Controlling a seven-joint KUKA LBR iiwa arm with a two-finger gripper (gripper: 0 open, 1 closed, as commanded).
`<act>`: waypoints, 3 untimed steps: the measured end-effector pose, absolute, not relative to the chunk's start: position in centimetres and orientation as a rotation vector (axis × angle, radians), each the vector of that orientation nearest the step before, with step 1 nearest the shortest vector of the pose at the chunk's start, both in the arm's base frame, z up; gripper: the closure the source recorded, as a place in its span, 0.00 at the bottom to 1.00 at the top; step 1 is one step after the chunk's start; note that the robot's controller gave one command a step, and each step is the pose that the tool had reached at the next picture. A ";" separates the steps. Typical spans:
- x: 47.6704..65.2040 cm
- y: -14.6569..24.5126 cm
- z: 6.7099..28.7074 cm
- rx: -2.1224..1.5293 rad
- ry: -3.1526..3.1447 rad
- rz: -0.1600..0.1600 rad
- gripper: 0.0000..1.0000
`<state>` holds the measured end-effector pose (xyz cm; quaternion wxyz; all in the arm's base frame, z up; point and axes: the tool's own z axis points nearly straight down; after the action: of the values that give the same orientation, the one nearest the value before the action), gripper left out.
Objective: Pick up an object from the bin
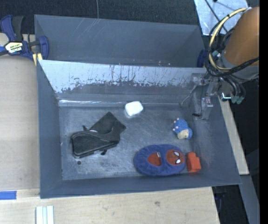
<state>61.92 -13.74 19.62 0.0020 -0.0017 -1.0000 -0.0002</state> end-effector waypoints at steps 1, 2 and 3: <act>60.7 -16.0 13.4 -0.158 -3.134 0.000 0.00; 59.3 -15.7 12.0 -0.207 -3.135 0.000 0.00; 58.8 -15.7 10.0 -0.218 -3.134 0.000 0.00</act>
Offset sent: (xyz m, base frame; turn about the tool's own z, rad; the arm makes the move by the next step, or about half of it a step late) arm -0.0109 -0.0213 -0.0587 0.0960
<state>58.83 -15.67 9.96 0.0000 -0.0695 -0.9976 0.0001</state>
